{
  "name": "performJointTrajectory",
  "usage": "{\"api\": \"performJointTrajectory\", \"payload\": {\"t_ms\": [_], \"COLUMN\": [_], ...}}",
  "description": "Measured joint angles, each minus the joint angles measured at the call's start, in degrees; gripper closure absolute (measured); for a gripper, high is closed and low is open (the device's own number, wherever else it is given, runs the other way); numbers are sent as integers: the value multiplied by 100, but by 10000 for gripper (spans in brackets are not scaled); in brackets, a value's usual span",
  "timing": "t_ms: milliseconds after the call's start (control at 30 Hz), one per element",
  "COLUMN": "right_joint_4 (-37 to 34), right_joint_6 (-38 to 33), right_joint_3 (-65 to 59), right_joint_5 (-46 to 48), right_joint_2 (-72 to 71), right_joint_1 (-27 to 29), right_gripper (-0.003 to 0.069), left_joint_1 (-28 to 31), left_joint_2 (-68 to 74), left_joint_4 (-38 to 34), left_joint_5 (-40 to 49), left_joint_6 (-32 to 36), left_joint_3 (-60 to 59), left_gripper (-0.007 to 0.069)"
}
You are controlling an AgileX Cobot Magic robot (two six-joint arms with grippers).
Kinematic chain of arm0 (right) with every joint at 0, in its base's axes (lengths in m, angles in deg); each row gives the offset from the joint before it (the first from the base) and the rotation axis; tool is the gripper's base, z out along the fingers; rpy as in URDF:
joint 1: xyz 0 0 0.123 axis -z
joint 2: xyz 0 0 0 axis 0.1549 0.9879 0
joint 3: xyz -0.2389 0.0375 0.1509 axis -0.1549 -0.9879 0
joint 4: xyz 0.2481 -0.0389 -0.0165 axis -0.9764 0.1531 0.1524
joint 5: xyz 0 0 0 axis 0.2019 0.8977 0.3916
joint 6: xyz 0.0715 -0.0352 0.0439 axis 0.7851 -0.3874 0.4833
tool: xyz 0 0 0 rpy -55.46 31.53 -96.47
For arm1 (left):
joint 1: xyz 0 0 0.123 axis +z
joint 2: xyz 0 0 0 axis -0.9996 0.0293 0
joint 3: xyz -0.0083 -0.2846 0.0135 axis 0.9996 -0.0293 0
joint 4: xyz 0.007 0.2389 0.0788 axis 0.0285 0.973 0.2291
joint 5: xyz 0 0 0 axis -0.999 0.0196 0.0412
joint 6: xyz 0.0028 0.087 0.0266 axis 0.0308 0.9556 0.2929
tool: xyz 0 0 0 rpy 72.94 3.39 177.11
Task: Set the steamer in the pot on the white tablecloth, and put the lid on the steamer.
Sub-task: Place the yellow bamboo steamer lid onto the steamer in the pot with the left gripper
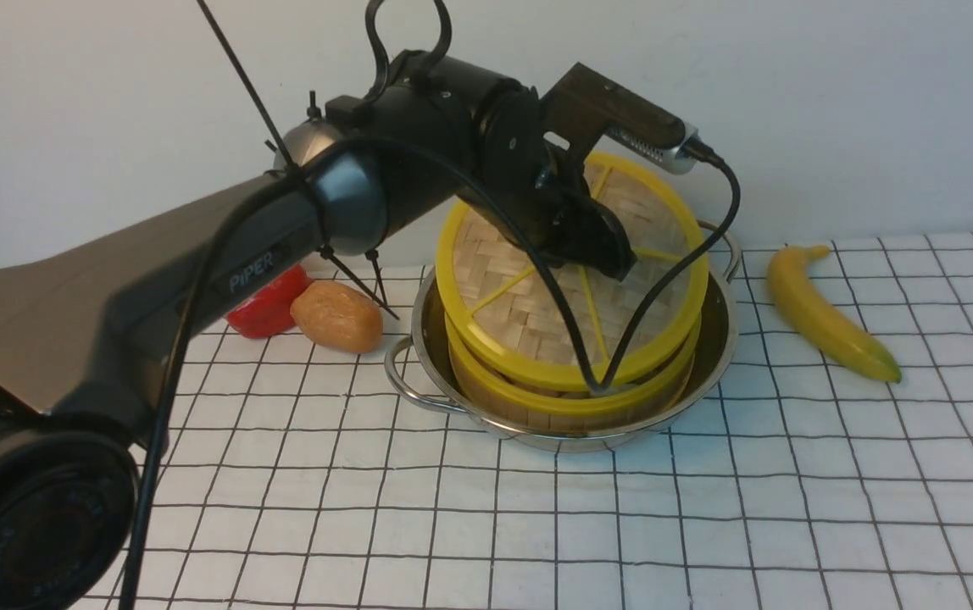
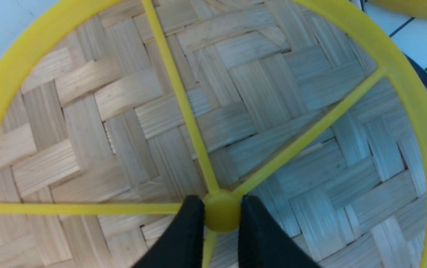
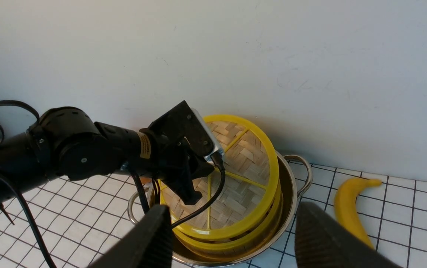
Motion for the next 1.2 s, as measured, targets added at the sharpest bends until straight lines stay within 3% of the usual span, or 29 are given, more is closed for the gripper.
{"api": "performJointTrajectory", "payload": {"t_ms": [1200], "right_joint_4": [0], "right_joint_6": [25], "right_joint_3": [0], "right_joint_5": [0], "right_joint_2": [0], "right_joint_1": [0], "right_gripper": [220], "left_joint_1": [0], "left_joint_2": [376], "left_joint_4": [-44], "left_joint_5": [-220], "left_joint_6": [-138], "left_joint_3": [6], "left_gripper": [519]}}
